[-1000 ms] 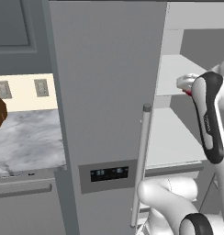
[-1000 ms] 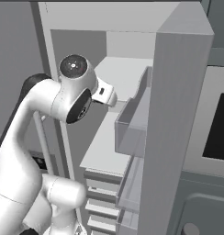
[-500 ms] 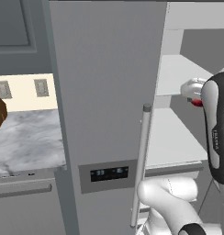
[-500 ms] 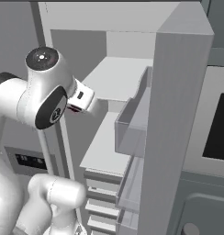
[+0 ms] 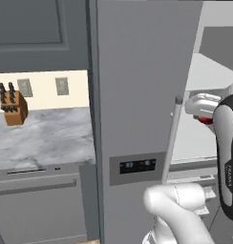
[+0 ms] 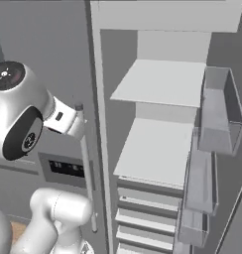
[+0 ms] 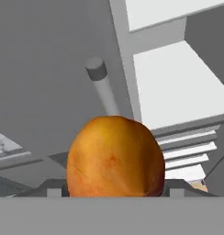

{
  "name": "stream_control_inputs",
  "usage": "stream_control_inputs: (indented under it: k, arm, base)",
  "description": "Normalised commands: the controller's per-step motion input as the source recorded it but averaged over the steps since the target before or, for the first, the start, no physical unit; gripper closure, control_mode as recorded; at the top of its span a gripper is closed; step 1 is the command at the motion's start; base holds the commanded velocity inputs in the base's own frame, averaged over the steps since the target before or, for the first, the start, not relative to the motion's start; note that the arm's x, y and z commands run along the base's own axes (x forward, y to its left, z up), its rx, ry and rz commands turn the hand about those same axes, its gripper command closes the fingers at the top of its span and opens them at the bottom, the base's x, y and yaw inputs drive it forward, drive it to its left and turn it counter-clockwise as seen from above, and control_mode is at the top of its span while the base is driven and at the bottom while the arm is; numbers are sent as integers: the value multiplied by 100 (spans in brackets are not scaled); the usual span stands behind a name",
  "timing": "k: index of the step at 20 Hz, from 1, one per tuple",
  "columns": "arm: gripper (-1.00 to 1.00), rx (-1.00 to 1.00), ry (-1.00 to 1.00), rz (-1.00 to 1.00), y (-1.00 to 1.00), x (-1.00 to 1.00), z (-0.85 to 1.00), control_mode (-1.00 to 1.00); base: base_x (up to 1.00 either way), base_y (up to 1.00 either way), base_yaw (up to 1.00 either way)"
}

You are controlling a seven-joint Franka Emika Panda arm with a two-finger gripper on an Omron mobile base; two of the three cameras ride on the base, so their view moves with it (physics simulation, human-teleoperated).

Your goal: Pick the peach and pear from the fridge and place them inside the tupperware on the counter.

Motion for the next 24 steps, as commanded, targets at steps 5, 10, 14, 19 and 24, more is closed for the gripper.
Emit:
stream_control_inputs:
  k: [5, 10, 14, 19, 24]
  arm:
    - [100, 0, 0, 0, 0, 0, 0, 100]
    - [100, 0, 0, 0, 0, 0, 0, 100]
    - [100, 0, 0, 0, 0, 0, 0, 100]
    - [100, 0, 0, 0, 0, 0, 0, 100]
    - [100, 0, 0, 0, 0, 0, 0, 100]
  base:
    - [-35, 100, 0]
    - [-14, 100, 0]
    - [0, 100, 0]
    - [0, 100, 7]
    - [0, 100, 8]
